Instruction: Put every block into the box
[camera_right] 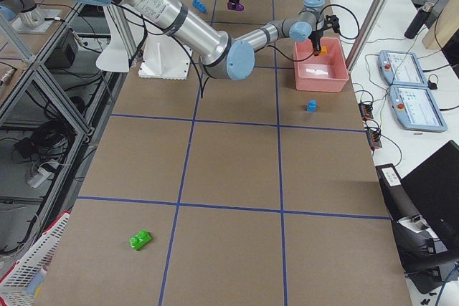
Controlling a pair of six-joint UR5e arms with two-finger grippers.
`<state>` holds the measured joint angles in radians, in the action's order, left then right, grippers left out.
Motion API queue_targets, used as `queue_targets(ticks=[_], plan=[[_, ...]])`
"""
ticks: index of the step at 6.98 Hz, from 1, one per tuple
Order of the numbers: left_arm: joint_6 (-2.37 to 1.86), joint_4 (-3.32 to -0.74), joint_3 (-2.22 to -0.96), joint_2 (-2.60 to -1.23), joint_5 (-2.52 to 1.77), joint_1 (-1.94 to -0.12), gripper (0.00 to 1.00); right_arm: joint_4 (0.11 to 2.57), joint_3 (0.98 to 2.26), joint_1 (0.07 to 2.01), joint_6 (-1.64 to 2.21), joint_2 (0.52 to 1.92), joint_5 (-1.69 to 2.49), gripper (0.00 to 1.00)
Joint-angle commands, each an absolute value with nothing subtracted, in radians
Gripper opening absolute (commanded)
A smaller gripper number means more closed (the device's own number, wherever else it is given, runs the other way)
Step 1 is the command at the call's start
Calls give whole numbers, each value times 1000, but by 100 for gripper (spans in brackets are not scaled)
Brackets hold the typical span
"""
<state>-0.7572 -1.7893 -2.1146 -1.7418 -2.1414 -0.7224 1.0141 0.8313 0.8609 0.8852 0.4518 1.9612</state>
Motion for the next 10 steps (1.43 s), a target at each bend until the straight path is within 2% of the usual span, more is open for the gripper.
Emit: queue_targets(ticks=[1,3,5,7,10], plan=[[-932,-1789,-2106,-1865,-2138,-745,0,988,815,859,857,448,1951,100],[-1052,-1801,-2074,-1935,-2138,-793,0,994,845,906,850,434,1986,100],[-1199,-1843,-1985,-2080,-2078,-810,0,1029,949,954,842,493,2086,100],[-1398,-2152,-1845,-2100,-1992,-807,0,1045,1105,1021,757,647,2169,100],[-1694,-2212,-1667,-2280,-1712,-720,0,1023,1291,1042,631,857,2180,100]])
